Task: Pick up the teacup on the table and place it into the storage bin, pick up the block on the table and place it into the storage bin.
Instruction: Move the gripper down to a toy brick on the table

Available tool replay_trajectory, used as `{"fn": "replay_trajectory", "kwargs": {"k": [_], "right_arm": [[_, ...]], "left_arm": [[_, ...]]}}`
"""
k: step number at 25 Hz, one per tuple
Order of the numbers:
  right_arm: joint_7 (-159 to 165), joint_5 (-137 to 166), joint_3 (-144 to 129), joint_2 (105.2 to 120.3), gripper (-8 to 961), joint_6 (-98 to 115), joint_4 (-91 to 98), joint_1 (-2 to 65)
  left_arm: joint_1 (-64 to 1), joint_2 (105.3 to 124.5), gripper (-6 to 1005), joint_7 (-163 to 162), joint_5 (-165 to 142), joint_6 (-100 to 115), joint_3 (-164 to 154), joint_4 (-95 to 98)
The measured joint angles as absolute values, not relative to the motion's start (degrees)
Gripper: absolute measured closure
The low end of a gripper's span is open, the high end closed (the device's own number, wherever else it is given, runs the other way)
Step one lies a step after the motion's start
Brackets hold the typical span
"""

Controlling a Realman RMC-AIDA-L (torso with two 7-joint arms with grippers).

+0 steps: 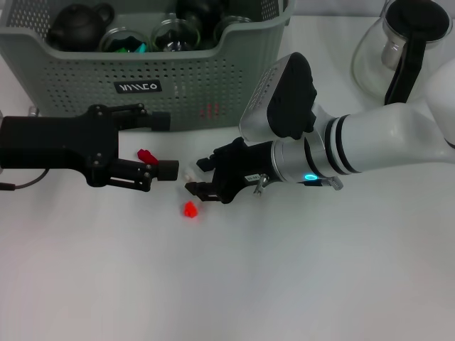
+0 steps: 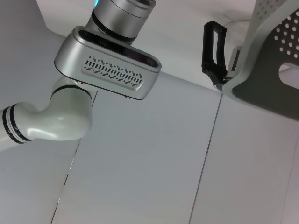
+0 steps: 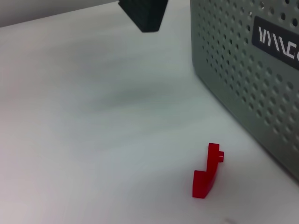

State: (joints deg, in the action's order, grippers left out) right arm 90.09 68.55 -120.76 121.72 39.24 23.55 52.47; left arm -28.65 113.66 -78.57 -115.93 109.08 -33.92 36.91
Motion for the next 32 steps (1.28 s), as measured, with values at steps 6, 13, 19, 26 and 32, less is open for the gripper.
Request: {"fn": "replay_trajectory", "kwargs": {"k": [6, 13, 19, 26, 32], "right_arm": [[90.1, 68.5, -120.8, 121.73, 462, 39.7, 23.7, 52.5], [89.7, 68.6, -120.4, 121.31, 474, 40.9, 25.5, 51.2], [89.1, 69.3, -119.0, 120.23, 367, 43.1, 28.0, 48.9], [87.6, 76.6, -107.9, 119.31, 111, 50.0, 30.7, 44.9], [84.5, 85.7, -95.6, 117.40, 54, 66.8, 33.3, 41.5]], "left_arm": [[-28.7, 113.62, 52, -78.6, -115.9, 109.1, -33.9, 37.0], [-28.7, 113.07, 52, -79.0, -115.8, 109.8, -33.6, 37.3], [-28.6, 112.77, 52, -79.6, -115.6, 109.8, -33.4, 37.7], [-28.8, 112.30, 52, -82.5, -115.1, 111.0, -32.7, 38.4], [-29.0, 112.30, 52, -82.9, -116.0, 111.7, -33.3, 40.6]]}}
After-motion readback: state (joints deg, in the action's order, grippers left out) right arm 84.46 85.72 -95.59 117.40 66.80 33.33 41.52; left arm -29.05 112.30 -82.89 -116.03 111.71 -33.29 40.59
